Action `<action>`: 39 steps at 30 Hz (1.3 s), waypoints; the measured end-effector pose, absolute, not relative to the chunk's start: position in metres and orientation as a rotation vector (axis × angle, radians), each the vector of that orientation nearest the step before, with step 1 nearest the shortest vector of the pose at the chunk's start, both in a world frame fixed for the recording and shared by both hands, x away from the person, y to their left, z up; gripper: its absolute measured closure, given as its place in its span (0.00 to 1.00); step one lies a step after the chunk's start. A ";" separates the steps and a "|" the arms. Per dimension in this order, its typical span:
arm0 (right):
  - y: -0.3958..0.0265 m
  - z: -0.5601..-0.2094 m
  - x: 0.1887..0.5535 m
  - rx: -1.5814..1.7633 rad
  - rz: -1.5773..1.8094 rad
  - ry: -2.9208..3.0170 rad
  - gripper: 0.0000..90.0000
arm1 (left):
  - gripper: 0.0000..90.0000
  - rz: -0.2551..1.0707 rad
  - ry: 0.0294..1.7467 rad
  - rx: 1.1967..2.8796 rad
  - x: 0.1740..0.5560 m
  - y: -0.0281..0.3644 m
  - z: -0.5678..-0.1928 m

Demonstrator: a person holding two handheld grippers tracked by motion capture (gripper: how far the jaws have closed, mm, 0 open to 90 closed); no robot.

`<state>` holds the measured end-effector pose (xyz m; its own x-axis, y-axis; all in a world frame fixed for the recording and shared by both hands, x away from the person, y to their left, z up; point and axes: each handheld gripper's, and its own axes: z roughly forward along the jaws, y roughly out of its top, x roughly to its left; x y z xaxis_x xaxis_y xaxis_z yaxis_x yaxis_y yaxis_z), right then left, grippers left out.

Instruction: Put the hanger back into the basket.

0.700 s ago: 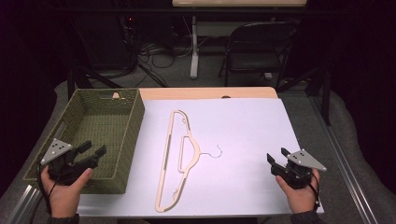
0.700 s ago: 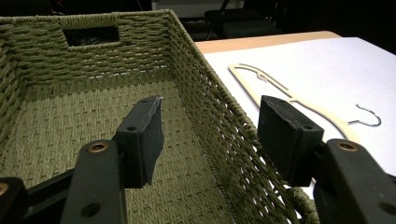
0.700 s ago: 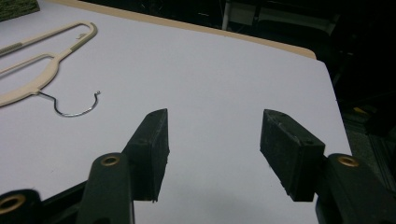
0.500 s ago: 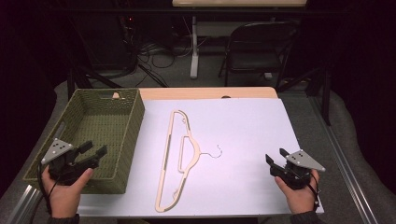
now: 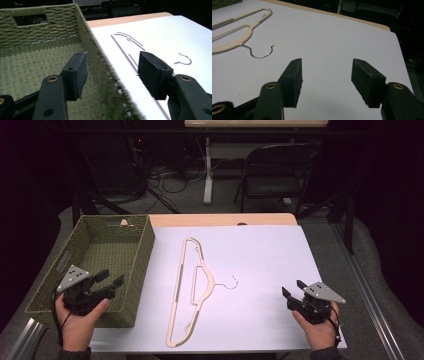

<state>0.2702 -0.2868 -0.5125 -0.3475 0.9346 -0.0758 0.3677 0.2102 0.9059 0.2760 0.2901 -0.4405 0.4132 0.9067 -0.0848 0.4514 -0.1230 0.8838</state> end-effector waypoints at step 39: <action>-0.289 -0.521 0.277 1.247 1.111 1.862 0.47 | 0.59 0.303 1.082 2.167 0.360 0.137 -0.468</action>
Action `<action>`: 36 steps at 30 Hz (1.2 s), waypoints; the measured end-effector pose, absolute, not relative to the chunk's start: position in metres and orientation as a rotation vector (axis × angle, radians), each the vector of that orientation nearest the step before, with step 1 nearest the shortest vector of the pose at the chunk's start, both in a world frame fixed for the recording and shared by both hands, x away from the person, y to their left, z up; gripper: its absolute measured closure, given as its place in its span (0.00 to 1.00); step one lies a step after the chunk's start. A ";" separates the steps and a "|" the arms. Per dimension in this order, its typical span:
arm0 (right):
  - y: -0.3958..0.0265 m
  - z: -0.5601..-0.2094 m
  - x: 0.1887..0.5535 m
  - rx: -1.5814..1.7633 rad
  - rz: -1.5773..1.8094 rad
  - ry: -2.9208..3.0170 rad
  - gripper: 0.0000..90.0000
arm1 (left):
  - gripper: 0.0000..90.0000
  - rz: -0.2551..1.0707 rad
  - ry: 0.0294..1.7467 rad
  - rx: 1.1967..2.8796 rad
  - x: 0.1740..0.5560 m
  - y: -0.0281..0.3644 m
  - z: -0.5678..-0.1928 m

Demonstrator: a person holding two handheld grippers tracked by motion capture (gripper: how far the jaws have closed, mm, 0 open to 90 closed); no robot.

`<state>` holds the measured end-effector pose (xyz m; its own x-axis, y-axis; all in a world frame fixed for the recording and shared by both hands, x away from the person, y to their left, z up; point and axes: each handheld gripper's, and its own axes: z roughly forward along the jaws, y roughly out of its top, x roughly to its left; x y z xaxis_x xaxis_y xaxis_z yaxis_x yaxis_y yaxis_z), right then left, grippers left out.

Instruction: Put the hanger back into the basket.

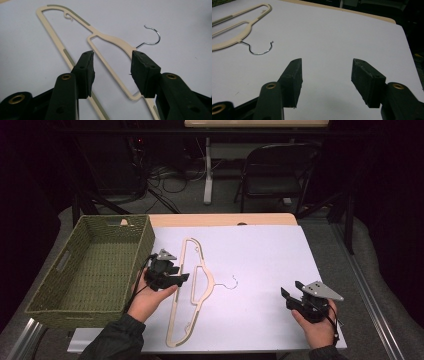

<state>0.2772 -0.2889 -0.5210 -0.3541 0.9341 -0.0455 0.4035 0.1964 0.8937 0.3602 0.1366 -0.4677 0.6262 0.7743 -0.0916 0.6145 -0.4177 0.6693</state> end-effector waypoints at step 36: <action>-0.292 -0.524 0.279 1.266 1.102 1.885 0.46 | 0.74 0.001 1.298 2.306 0.400 0.103 -0.526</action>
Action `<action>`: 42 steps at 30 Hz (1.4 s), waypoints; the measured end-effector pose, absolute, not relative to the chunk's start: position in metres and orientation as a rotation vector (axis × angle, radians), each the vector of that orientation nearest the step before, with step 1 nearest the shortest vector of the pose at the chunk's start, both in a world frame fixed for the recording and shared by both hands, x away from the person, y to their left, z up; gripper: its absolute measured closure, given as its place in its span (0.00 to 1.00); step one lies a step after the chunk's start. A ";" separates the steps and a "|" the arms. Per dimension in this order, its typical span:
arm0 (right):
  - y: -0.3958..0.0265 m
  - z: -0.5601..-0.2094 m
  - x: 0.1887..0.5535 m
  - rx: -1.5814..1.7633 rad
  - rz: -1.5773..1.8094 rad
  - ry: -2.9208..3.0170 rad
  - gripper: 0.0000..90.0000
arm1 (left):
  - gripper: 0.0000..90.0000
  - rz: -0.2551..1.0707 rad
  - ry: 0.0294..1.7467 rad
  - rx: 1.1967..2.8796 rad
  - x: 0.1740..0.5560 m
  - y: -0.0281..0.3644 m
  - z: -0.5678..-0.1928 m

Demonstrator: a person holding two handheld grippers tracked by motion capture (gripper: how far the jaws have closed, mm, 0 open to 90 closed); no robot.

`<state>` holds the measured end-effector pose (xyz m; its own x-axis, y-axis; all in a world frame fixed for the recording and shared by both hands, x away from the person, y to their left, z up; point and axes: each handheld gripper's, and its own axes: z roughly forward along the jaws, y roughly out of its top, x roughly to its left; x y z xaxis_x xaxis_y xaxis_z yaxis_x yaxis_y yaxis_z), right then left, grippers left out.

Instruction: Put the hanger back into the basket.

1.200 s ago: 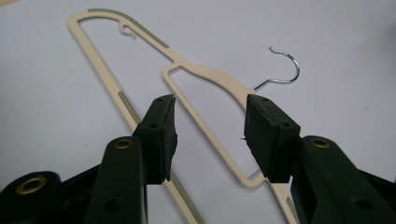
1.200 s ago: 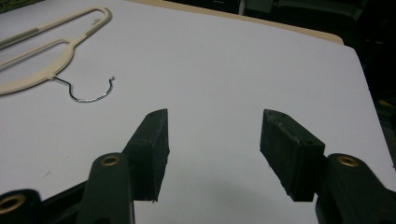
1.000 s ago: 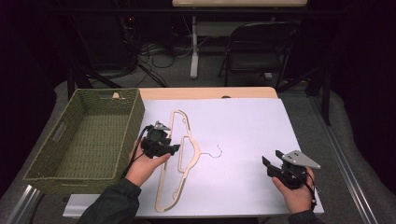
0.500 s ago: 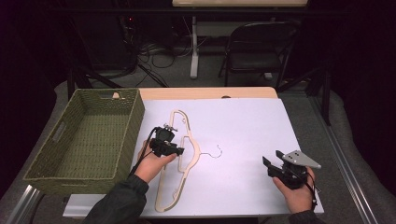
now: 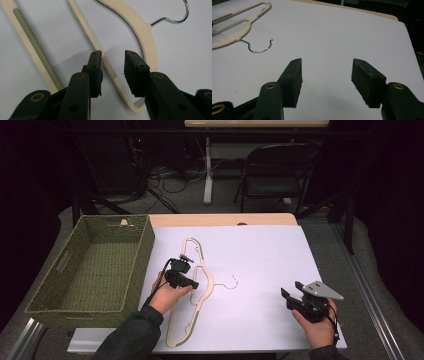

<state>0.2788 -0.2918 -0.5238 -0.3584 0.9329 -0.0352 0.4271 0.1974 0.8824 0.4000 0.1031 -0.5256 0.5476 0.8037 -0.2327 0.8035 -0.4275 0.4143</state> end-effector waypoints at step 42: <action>-0.295 -0.526 0.280 1.277 1.129 1.867 0.46 | 0.80 -0.056 1.452 2.441 0.418 0.087 -0.527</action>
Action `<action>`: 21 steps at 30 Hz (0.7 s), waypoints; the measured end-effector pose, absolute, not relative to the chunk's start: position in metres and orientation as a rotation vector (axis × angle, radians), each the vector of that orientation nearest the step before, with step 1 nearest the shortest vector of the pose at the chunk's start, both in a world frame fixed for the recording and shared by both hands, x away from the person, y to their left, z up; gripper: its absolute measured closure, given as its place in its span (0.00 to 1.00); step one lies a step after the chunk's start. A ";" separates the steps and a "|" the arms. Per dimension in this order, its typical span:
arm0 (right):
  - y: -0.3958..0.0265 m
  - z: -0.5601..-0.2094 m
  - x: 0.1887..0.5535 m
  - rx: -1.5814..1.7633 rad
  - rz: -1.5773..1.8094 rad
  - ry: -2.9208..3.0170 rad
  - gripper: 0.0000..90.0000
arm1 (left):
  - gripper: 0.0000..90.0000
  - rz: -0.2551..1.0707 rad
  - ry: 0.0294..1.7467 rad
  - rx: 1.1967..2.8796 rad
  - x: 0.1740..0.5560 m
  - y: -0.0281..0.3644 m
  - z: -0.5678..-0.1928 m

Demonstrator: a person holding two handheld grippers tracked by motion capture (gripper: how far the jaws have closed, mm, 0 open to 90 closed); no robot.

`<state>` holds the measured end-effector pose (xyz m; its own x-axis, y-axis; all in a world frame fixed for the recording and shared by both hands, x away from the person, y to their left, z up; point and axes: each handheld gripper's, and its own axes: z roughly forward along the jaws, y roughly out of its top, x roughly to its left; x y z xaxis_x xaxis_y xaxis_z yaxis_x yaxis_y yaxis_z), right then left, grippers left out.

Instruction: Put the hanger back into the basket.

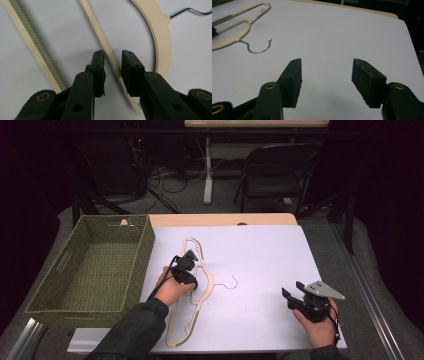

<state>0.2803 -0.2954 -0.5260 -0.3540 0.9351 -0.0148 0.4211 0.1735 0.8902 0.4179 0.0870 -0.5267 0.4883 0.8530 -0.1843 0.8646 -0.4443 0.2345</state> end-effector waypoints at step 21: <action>-0.295 -0.526 0.281 1.277 1.130 1.867 0.46 | 0.94 -0.158 1.482 2.447 0.417 0.087 -0.525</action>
